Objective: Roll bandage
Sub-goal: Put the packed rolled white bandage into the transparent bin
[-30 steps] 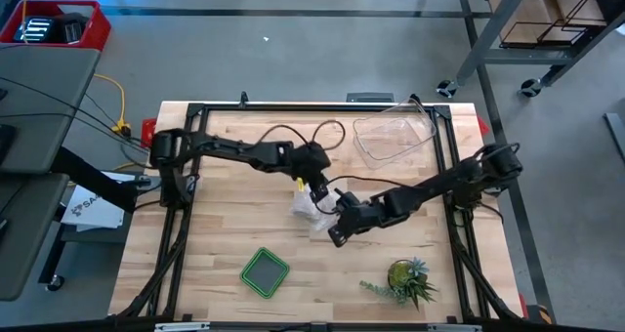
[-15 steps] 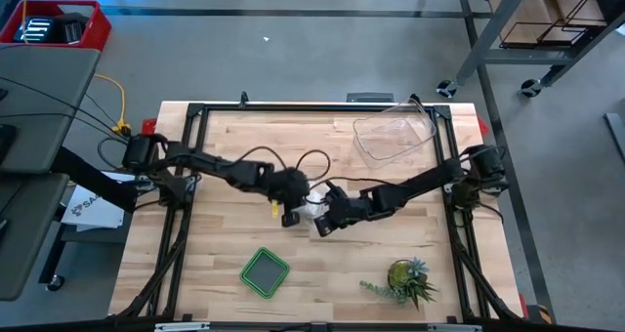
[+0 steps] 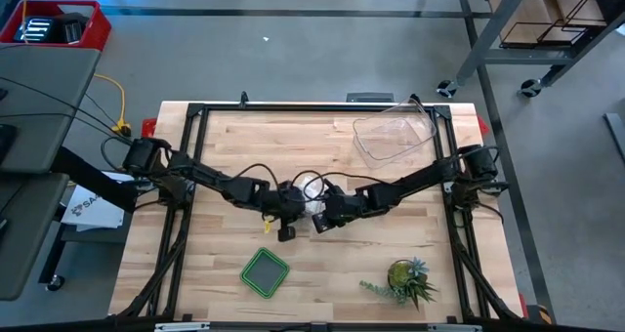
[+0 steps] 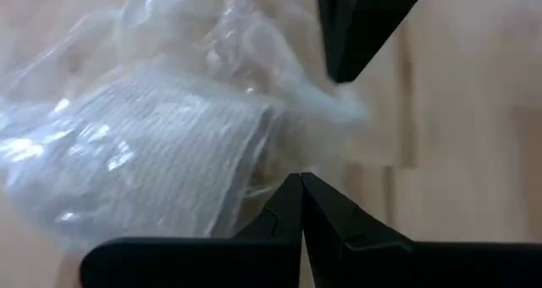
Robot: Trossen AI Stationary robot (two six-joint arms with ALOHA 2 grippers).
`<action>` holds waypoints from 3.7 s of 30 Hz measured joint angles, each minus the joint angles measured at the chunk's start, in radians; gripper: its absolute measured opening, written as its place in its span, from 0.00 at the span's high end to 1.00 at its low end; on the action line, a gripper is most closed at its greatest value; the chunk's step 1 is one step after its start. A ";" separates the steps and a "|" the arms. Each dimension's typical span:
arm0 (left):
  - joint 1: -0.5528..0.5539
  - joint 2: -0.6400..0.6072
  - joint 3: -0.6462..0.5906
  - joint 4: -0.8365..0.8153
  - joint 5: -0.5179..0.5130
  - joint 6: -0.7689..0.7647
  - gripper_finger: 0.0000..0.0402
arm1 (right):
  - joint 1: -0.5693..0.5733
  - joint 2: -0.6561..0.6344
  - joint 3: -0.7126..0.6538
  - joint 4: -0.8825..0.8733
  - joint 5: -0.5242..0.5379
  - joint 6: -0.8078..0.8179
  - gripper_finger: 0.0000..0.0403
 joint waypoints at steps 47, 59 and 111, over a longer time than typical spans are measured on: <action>0.021 0.203 -0.002 0.199 -0.113 0.060 1.00 | -0.018 0.084 0.000 0.077 -0.032 0.141 1.00; -0.034 0.196 -0.042 0.158 -0.095 -0.014 1.00 | -0.016 0.051 0.003 -0.094 -0.083 0.041 1.00; -0.025 -0.242 -0.059 -0.014 -0.194 -0.117 1.00 | -0.020 -0.383 0.001 -0.612 0.017 -0.081 0.94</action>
